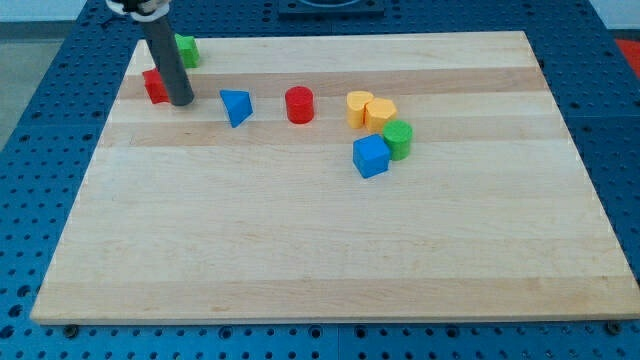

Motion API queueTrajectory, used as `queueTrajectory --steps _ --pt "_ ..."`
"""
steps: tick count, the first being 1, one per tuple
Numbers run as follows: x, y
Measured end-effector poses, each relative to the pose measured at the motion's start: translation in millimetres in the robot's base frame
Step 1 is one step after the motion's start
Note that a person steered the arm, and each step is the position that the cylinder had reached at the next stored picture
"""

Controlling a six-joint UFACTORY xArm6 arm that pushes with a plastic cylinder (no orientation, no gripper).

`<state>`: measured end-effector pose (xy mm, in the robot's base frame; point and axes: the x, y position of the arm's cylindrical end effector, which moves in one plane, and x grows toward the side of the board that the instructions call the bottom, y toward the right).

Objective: Push the red star to the green star

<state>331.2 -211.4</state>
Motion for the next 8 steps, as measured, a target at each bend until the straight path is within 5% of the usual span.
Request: queueTrajectory --steps 2,8 --pt "13 -45" --pt "-30 -5"
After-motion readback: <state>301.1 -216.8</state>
